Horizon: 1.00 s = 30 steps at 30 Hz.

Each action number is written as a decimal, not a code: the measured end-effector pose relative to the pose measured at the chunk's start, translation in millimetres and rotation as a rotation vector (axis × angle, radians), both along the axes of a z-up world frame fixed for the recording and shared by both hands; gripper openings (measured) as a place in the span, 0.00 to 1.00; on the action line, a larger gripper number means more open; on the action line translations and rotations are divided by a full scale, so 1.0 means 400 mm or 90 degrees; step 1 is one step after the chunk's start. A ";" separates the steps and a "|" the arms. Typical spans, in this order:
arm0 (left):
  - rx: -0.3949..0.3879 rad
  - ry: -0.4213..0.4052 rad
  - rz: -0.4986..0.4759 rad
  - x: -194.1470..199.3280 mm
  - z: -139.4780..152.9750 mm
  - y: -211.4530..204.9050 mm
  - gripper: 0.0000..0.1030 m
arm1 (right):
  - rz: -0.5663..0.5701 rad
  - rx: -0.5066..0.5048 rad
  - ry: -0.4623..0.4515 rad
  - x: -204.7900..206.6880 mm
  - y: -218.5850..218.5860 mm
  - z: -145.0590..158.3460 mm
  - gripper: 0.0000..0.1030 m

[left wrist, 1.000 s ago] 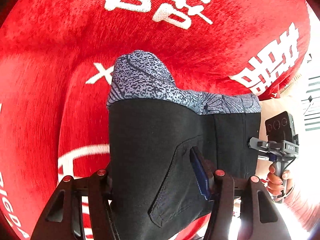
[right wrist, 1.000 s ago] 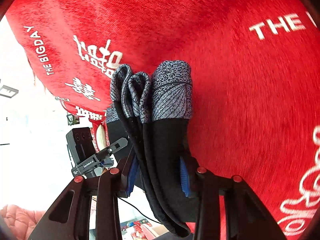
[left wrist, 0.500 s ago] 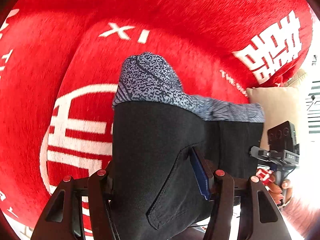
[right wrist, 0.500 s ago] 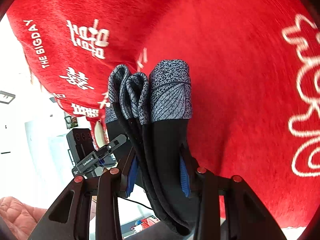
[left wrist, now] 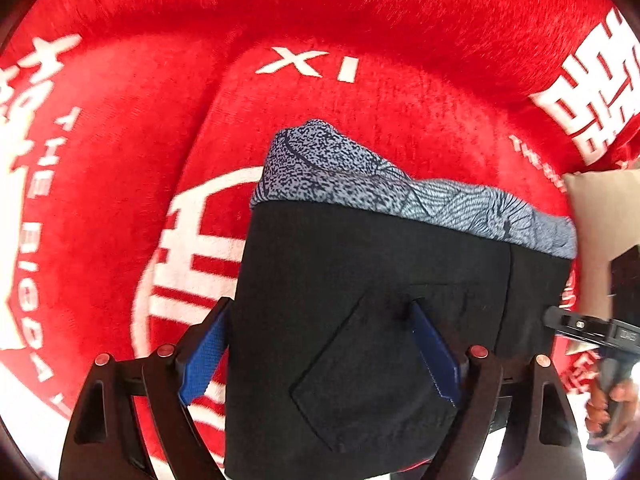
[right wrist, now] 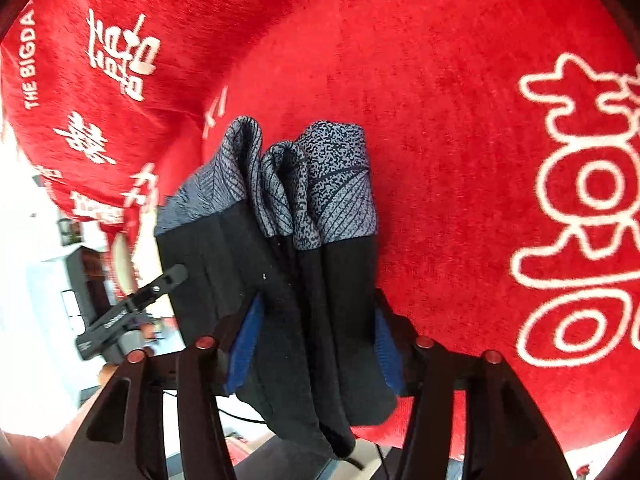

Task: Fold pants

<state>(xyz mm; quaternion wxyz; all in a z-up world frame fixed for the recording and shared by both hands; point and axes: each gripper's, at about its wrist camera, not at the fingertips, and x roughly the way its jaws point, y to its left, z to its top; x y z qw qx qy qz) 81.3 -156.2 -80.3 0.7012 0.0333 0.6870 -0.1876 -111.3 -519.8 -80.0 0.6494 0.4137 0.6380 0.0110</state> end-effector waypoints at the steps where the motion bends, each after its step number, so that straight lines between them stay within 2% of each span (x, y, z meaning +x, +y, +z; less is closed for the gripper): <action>1: 0.014 -0.008 0.002 -0.006 0.009 -0.004 0.85 | 0.014 -0.026 0.016 0.004 0.006 0.007 0.68; 3: 0.037 -0.025 0.009 -0.020 0.035 -0.010 0.86 | 0.039 -0.072 0.037 0.010 0.015 0.024 0.73; 4: 0.045 -0.029 0.015 -0.027 0.050 -0.012 0.98 | 0.054 -0.093 0.045 0.012 0.020 0.038 0.74; 5: 0.048 -0.035 0.023 -0.037 0.068 -0.013 1.00 | 0.069 -0.116 0.053 0.013 0.025 0.054 0.78; 7: 0.049 -0.033 0.022 -0.053 0.092 -0.021 1.00 | 0.088 -0.150 0.055 0.015 0.040 0.087 0.79; 11: 0.058 -0.028 -0.007 -0.100 0.132 -0.043 1.00 | 0.106 -0.216 0.042 0.009 0.087 0.163 0.87; 14: 0.074 -0.031 -0.031 -0.133 0.149 -0.061 1.00 | 0.103 -0.254 0.019 0.002 0.132 0.214 1.00; 18: 0.112 -0.058 -0.074 -0.181 0.181 -0.071 1.00 | 0.075 -0.289 0.003 -0.009 0.203 0.262 1.00; 22: 0.130 -0.069 -0.104 -0.222 0.210 -0.057 1.00 | 0.063 -0.306 0.017 -0.025 0.261 0.277 1.00; 27: 0.130 -0.055 -0.089 -0.240 0.237 -0.023 1.00 | 0.039 -0.329 0.046 -0.055 0.290 0.297 1.00; 30: 0.134 -0.064 -0.094 -0.249 0.258 -0.010 1.00 | 0.034 -0.348 0.060 -0.069 0.307 0.313 1.00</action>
